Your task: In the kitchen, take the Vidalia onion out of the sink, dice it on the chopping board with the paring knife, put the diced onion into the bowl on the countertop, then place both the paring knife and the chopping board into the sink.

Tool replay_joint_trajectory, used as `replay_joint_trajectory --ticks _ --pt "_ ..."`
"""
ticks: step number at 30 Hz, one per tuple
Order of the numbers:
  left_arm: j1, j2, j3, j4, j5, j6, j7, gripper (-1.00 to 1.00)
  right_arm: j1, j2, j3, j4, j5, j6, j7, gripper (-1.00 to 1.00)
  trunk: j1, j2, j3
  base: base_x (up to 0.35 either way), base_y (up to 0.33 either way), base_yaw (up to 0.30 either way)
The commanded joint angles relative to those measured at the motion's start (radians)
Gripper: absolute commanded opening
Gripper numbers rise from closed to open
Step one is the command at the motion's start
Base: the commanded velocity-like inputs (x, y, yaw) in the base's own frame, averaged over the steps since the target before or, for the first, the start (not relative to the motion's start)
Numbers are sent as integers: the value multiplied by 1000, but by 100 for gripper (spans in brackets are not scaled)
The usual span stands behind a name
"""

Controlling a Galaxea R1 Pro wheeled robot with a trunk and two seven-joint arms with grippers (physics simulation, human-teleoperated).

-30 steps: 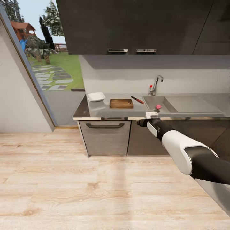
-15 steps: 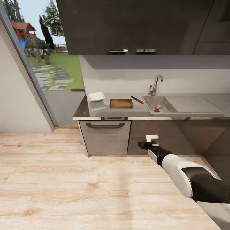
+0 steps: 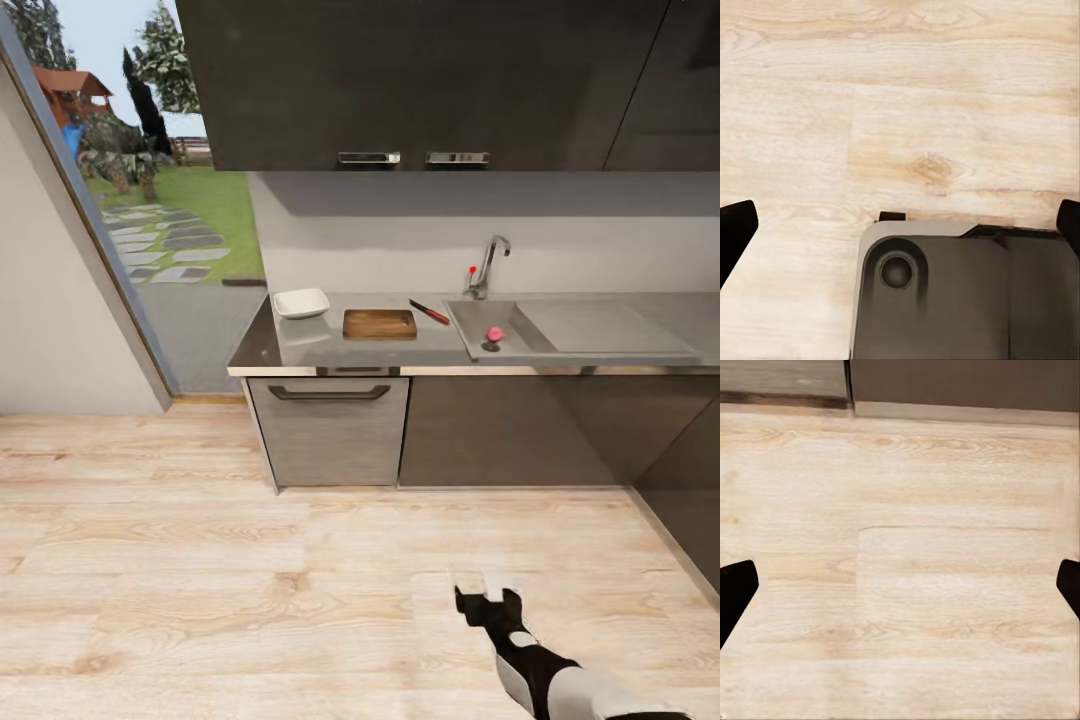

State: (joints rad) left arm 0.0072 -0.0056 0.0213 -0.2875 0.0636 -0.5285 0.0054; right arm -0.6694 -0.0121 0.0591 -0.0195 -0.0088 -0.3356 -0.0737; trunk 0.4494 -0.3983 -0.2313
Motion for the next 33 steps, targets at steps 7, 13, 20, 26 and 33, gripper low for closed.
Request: replay_joint_trajectory --ticks 7,13,20,26,33 --pt "0 4 2 -5 6 -1 -1 100 191 -16 8 2 -1 -82 -3 100 1 -2 -1 0 0 0" --pt "0 7 2 -3 7 -1 -1 100 318 -14 8 3 -3 -161 -4 100 1 -2 -1 0 0 0" --pt "0 11 3 17 7 -1 -1 100 392 -8 7 2 -3 -176 -4 100 1 -2 -1 0 0 0" --pt "0 20 2 53 7 -3 -2 100 403 -6 7 1 -4 -177 -5 100 1 -2 -1 0 0 0" --pt "0 27 1 94 7 -3 -2 100 404 -7 6 1 -6 -175 -9 100 1 -2 -1 0 0 0"
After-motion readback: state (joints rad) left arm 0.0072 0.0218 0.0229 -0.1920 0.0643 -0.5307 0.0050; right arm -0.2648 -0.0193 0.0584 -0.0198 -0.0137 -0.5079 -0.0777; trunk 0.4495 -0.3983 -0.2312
